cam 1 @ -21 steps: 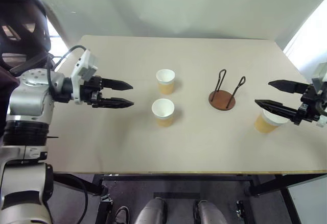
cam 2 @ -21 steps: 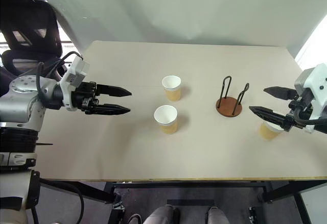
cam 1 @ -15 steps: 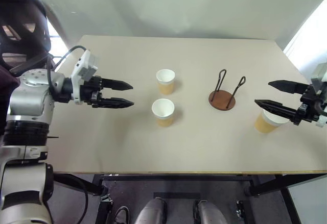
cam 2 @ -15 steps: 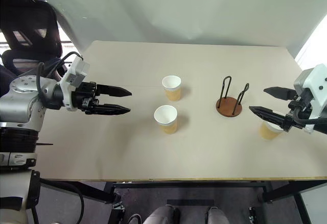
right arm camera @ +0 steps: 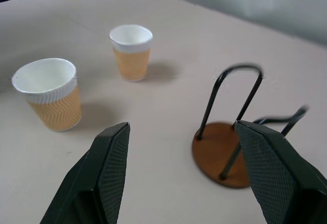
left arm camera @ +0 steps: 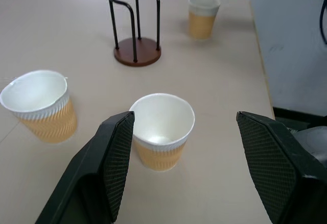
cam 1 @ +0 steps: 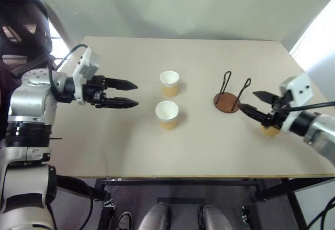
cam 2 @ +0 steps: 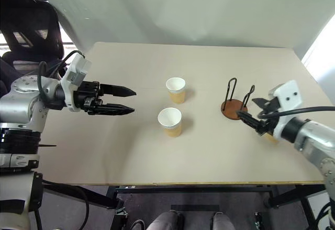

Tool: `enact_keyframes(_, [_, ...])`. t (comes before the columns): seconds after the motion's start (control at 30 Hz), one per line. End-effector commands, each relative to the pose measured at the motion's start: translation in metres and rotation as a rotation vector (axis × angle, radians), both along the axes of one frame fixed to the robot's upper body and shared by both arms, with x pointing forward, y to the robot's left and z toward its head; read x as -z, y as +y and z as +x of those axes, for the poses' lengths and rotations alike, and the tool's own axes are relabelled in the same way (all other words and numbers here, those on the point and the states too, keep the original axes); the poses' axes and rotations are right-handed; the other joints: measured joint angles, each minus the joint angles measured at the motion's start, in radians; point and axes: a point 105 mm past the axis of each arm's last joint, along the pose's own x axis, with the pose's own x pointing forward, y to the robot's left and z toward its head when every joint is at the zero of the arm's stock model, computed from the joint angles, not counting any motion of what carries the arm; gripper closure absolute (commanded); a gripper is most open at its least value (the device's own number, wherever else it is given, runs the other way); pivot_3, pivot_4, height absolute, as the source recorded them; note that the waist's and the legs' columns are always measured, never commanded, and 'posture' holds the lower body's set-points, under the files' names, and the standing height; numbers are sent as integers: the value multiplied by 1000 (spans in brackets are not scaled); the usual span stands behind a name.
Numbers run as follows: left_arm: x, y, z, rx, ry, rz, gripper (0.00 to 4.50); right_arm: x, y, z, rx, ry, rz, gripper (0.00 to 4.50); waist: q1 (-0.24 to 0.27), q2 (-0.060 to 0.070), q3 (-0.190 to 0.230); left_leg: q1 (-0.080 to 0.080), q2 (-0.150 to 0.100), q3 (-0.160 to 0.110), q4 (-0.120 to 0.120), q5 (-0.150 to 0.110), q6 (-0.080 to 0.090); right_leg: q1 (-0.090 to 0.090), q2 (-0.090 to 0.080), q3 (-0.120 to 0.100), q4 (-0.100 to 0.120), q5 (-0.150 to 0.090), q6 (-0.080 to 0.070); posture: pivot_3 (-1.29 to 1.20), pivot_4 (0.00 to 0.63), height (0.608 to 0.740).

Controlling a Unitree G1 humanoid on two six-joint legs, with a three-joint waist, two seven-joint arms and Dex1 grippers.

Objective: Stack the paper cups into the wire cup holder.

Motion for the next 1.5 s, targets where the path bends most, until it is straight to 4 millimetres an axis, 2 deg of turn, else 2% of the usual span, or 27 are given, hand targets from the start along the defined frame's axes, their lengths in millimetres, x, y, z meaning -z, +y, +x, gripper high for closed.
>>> enact_keyframes(0.03, [-13, 4, -6, 29, -33, 6, 1106, -7, -2, 7, 117, -42, 22, 1137, -2, -1, 0, 0, 0, 0, 0, 0, 0, 0, 0, 0, 0, 0, 0, 0, 150, 740])
enact_keyframes(0.4, [-9, 2, -5, 24, -29, 19, 1106, 15, 6, 26, 271, 10, 107, 1137, -1, -1, 0, 0, 1, 0, -1, 1, 3, -2, 0, -1, 0, 4, -3, 0, 150, 740])
enact_keyframes(0.7, [-9, 0, -4, 25, -31, 20, 1106, 38, 2, 56, 435, 32, 164, 1137, -2, -1, 0, 0, 1, 0, -4, 2, 0, -4, 0, -1, 0, 9, -6, 0, 150, 740])
enact_keyframes(1.03, [-15, -5, -6, 44, -42, -6, 1106, 48, 8, 88, 474, -9, 171, 1137, -1, 0, 0, -1, 1, 0, -8, 3, -5, -6, 0, -1, -1, 12, -9, 0, 150, 740])
enact_keyframes(1.3, [-15, -3, -8, 35, -42, 1, 1106, 51, 9, 93, 464, -23, 151, 1137, -2, 0, 0, -1, 2, 0, -10, 1, -9, -7, 0, -2, -3, 12, -9, 0, 150, 740])
enact_keyframes(1.5, [-14, -3, -9, 29, -43, 4, 1106, 50, 21, 104, 411, -56, 127, 1137, -4, 0, 0, -1, 3, 0, -11, 1, -9, -6, 1, -2, -7, 14, -9, 0, 150, 740])
